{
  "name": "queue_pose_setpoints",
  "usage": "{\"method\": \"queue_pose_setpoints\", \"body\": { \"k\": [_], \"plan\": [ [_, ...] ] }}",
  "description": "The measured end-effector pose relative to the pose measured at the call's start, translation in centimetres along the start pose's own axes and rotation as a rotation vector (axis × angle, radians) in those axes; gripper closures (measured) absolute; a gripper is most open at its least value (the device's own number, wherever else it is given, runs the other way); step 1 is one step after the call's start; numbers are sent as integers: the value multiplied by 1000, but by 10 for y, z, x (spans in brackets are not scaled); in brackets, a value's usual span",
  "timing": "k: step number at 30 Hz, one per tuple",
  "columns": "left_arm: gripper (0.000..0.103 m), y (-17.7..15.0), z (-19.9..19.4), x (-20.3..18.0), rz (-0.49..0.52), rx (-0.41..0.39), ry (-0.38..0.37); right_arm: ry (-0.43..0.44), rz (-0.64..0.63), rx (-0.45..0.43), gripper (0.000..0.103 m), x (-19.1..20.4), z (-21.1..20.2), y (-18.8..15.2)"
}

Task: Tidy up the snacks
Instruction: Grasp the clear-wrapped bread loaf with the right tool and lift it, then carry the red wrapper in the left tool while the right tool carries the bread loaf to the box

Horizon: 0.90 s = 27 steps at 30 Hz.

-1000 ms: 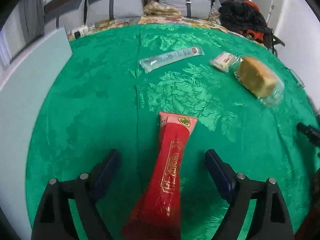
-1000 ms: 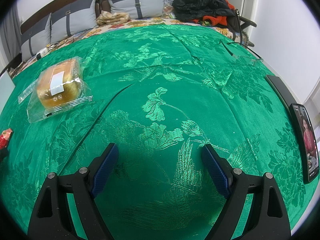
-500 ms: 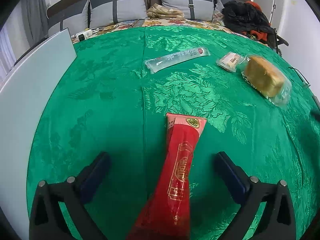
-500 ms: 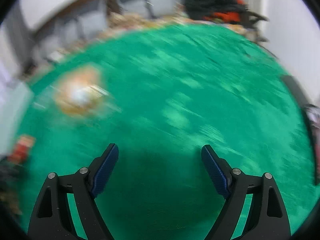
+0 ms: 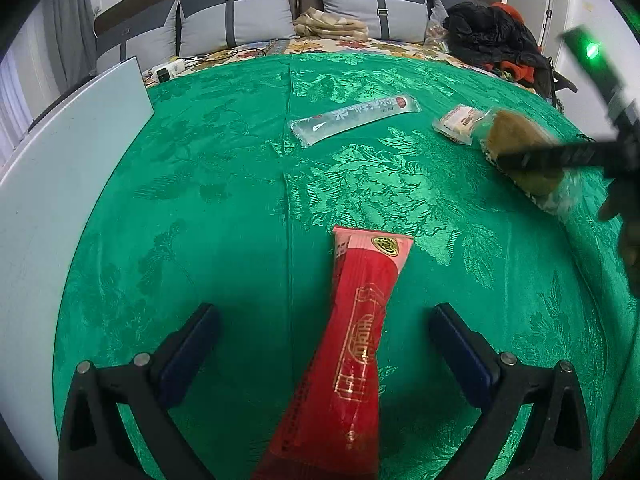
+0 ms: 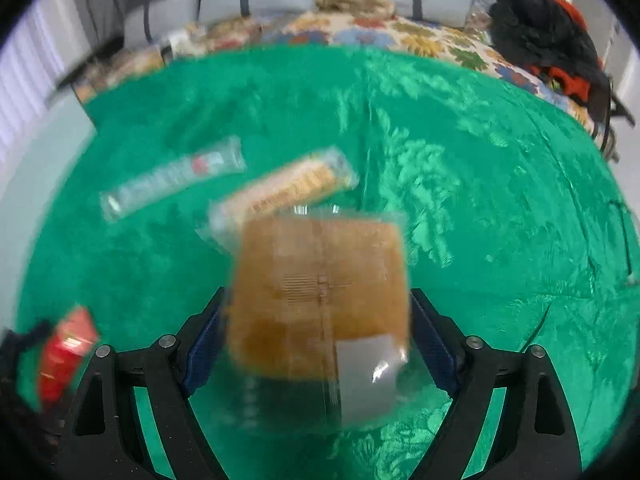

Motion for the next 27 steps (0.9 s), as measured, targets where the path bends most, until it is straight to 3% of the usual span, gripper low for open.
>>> {"method": "queue_pose_setpoints", "body": {
  "k": [1,6,14,20,27],
  "plan": [
    [0,-1,0,0,0,0,0,-6,-11,13,16,2,7,-3],
    [0,0,-1,0,0,-1,0,-8,48,-87,28,-6,-2,-22],
    [0,0,-1,0,0,-1,0,61,133,-160,28,-20,-61,-83],
    [0,0,-1,0,0,-2,1,45,205,-163,28,-23,-70,-129],
    [0,0,-1,0,0,-2,1,6,146,-191,26,-10,-63,-135]
  ]
}}
Point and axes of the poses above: each gripper's, at about its wrist camera, not at the fingertips, and z roughly the way its jaws point, x to its left, y to its top, the point moved 3 cm from there along z, roughly the way its jaws point, and after that the axes turned 3 degrees about x, right-handed, at the moved point
